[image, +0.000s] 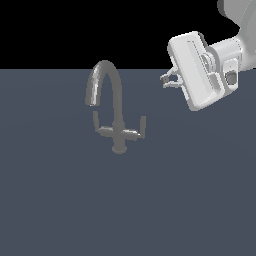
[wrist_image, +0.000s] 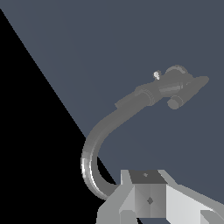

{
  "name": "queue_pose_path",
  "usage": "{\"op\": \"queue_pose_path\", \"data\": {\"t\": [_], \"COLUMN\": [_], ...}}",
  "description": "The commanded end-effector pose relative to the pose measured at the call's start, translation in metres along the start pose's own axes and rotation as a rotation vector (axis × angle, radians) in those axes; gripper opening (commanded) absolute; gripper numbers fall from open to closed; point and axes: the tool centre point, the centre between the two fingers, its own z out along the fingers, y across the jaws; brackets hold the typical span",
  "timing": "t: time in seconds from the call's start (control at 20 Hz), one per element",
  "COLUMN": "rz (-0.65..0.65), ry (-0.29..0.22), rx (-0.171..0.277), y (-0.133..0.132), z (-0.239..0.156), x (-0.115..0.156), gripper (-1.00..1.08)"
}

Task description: Turn on the faucet by rotating a designated handle.

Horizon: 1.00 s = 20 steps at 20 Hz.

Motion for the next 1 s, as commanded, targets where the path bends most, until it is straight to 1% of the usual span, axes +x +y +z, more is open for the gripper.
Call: {"op": "queue_pose_path", "data": {"t": [0.0, 0.4, 0.55, 0.75, 0.95], "rz": [0.025, 0.113, 0.143, 0.175, 0.2], "ry": [-0.022, -0.095, -0.119, -0.146, -0.167], "rx": [0.066, 0.283, 0.354, 0.431, 0.487], "y": [0.008, 0.035, 0.043, 0.051, 0.056], "z": [0.006, 0.034, 0.045, 0.059, 0.07], "x": [0.015, 0.06, 0.073, 0.088, 0.098], "gripper": [-1.0, -1.0, -1.0, -1.0, -1.0]}}
